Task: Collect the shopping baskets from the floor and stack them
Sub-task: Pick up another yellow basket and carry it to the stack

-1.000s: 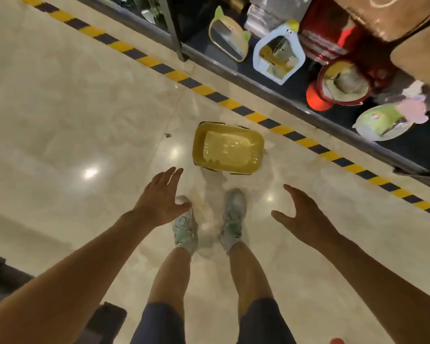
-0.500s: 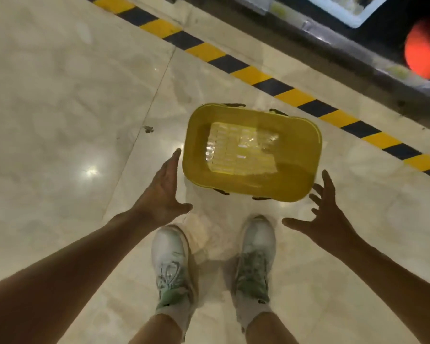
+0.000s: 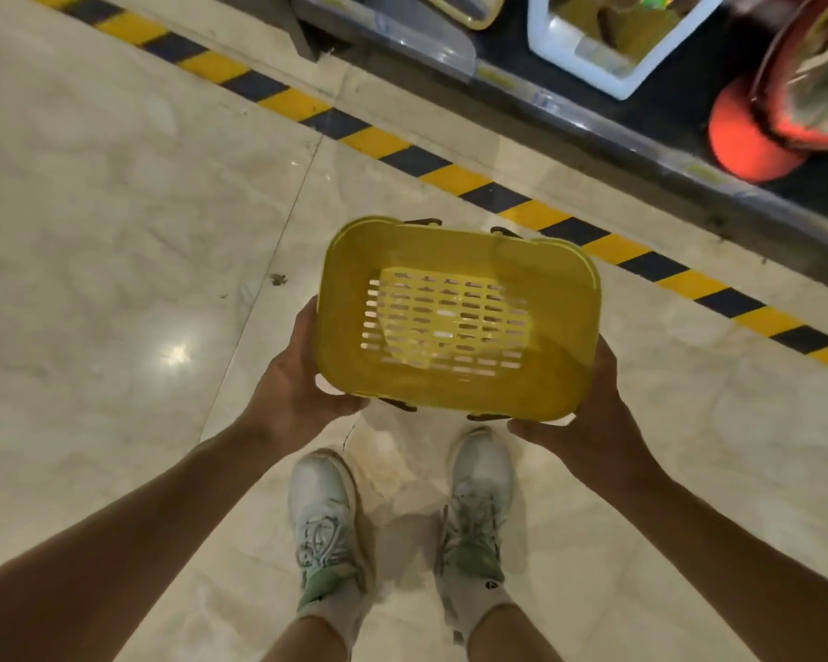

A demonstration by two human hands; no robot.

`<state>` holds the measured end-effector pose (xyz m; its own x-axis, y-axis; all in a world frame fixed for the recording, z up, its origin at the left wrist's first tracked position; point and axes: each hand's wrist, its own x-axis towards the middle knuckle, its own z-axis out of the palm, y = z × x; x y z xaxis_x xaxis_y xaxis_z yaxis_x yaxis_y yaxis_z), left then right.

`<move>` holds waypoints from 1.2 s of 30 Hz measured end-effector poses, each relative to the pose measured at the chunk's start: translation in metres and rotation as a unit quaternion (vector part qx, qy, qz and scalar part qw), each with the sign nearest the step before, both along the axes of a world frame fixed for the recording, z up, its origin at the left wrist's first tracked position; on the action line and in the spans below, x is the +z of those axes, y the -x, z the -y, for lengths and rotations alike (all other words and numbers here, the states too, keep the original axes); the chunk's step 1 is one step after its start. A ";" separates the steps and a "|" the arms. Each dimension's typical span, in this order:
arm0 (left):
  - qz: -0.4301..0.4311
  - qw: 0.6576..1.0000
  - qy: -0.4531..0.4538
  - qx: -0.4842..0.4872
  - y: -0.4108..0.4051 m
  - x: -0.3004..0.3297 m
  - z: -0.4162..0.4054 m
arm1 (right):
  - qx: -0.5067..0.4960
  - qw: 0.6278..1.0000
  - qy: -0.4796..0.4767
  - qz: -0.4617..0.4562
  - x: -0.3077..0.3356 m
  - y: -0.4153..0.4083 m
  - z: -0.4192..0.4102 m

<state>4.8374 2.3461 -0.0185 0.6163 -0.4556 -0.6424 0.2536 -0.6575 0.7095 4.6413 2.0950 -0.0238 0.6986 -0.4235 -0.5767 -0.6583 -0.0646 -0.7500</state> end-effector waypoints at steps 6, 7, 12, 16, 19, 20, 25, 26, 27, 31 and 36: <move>-0.012 0.999 0.032 0.005 -0.010 0.155 0.003 | -0.029 0.997 -0.005 0.070 0.151 0.005 0.001; -0.009 0.999 0.039 0.004 -0.010 0.187 0.006 | -0.027 0.996 0.005 0.080 0.181 0.008 0.000; 0.022 0.997 0.071 -0.037 -0.010 0.351 0.007 | -0.075 0.992 -0.043 0.094 0.344 0.019 -0.005; 0.065 0.991 0.083 -0.082 -0.012 0.472 0.006 | -0.060 0.991 -0.005 0.119 0.467 0.026 -0.017; 0.082 0.987 0.090 -0.101 -0.008 0.541 0.001 | -0.100 0.987 -0.022 0.126 0.537 0.036 -0.031; 0.090 0.985 0.099 -0.109 -0.007 0.557 -0.001 | -0.111 0.985 -0.011 0.129 0.554 0.040 -0.037; 0.126 0.964 0.143 -0.186 -0.001 0.607 -0.008 | -0.162 0.977 0.005 0.139 0.603 0.067 -0.076; 0.123 0.961 0.145 -0.202 0.000 0.611 -0.007 | -0.176 0.976 0.005 0.132 0.610 0.073 -0.084; 0.116 0.959 0.144 -0.217 0.002 0.614 -0.005 | -0.192 0.973 0.009 0.131 0.617 0.080 -0.090; 0.099 0.937 0.152 -0.300 0.019 0.622 0.028 | -0.263 0.954 0.052 0.134 0.640 0.122 -0.103; 0.078 0.880 0.194 -0.426 0.075 0.635 0.105 | -0.391 0.907 0.091 0.130 0.663 0.206 -0.108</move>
<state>4.7625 2.2411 0.6162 0.0109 -0.9617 -0.2737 -0.3343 -0.2615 0.9055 4.4353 2.2030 0.6387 0.2461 -0.9196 -0.3064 -0.3585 0.2074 -0.9102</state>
